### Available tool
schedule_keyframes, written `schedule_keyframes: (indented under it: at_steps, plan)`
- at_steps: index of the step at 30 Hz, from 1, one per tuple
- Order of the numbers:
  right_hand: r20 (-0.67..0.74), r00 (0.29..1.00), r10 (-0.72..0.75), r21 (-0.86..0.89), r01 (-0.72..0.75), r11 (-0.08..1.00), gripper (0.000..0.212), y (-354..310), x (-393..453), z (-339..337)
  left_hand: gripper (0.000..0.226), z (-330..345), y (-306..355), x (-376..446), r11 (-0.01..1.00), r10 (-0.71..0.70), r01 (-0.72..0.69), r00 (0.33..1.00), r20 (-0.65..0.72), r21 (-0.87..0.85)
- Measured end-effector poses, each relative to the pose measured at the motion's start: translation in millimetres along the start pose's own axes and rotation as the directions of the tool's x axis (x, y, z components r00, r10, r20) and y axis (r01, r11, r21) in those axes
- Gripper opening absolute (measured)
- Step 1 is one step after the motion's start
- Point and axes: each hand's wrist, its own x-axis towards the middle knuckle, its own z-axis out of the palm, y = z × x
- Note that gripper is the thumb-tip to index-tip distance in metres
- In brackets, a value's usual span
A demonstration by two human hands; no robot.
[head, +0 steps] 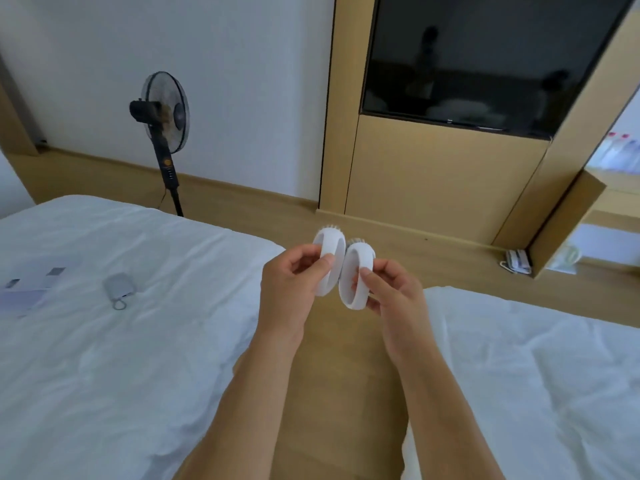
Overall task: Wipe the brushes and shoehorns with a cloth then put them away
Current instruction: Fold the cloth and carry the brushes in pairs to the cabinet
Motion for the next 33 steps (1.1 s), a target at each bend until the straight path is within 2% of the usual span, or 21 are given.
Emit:
schedule_keyframes:
  at_steps: [6, 17, 24, 28, 33]
  plan:
    - [-0.122, 0.992, -0.017, 0.0, 0.017, 1.0, 0.014, 9.3, 86.7, 33.0, 0.007, 4.9, -19.5, 103.5, 0.998, -0.015, 0.02, 0.997, 0.077, -0.064]
    - [-0.248, 0.968, -0.041, 0.025, 0.049, 0.998, 0.013, 19.9, 226.6, 78.0, 0.011, 13.6, -40.7, 270.3, 0.988, -0.054, 0.085, 0.972, 0.229, -0.127]
    - [-0.27, 0.962, -0.042, -0.027, 0.036, 0.999, 0.015, 44.0, 302.6, 56.6, 0.012, 61.0, -74.0, 347.8, 0.989, -0.098, 0.13, 0.93, 0.353, -0.065]
    - [-0.263, 0.964, -0.05, -0.044, 0.04, 0.998, 0.014, 59.4, 362.1, 30.5, 0.016, 102.6, -91.6, 396.5, 0.983, -0.145, 0.176, 0.925, 0.352, -0.059]
    - [-0.241, 0.97, -0.029, 0.021, 0.035, 0.999, 0.015, 69.7, 460.2, -9.1, 0.015, 166.0, -106.1, 467.9, 0.971, -0.194, 0.23, 0.917, 0.349, -0.064]
